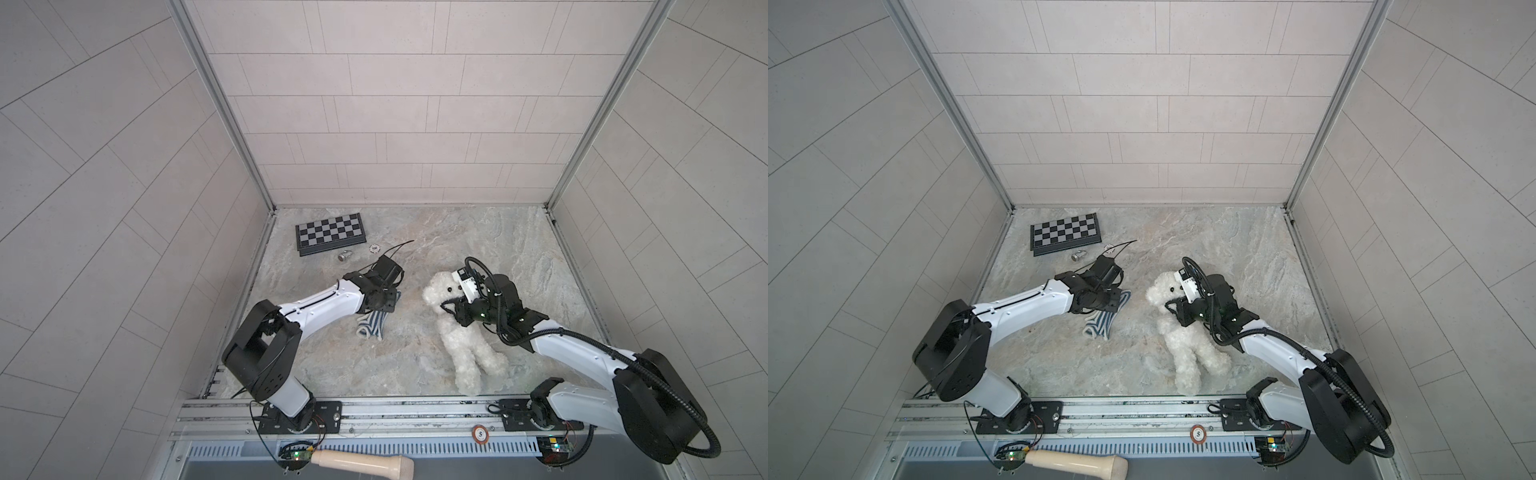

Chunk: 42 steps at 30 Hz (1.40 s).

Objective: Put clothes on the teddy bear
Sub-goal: 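Lift the striped sweater with the left gripper, neck opening upward, beside the bear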

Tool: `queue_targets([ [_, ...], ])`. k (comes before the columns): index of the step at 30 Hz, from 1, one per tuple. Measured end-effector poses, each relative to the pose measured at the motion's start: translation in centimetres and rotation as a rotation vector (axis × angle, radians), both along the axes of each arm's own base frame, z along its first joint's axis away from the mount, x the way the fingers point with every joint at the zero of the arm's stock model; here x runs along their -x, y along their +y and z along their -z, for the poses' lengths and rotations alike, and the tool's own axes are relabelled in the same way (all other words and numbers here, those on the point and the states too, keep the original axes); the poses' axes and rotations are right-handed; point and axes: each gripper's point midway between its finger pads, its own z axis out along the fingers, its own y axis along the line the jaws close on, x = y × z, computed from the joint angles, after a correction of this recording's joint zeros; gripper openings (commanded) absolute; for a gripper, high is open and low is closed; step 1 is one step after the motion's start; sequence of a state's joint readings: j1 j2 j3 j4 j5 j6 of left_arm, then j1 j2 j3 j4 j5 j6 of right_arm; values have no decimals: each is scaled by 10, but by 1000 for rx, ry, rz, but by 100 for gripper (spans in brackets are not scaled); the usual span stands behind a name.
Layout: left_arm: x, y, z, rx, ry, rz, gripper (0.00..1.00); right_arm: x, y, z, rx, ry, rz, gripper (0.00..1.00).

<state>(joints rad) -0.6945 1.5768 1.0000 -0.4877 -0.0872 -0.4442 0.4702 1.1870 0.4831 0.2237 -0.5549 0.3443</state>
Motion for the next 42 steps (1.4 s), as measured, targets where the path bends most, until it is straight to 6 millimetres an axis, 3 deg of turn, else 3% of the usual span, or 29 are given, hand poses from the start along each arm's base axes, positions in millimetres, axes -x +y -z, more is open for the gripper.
queue_targets([
  [6,9,-7,-3,-92,-31,95,49,7,4,-1,5,4,-21,8],
  [11,4,1,13,-192,-21,123,27,14,5,0,16,12,-37,0],
  [18,3,6,28,-249,0,139,16,16,4,-1,23,8,-40,0],
  [21,0,6,29,-245,-8,142,21,17,3,-6,16,-8,-37,0],
  [24,1,6,28,-240,-16,150,44,21,0,-5,13,-14,-34,0],
  [26,1,4,27,-230,-19,158,50,24,-2,-3,11,-10,-27,0],
  [30,2,-1,28,-200,-14,168,39,29,-6,3,11,3,-21,0],
  [35,3,-7,29,-175,-8,186,38,29,-7,4,11,9,-13,0],
  [40,3,-11,34,-158,2,192,20,29,-7,5,10,14,-8,0],
  [42,3,-11,35,-158,2,193,19,30,-7,5,11,15,-7,0],
])
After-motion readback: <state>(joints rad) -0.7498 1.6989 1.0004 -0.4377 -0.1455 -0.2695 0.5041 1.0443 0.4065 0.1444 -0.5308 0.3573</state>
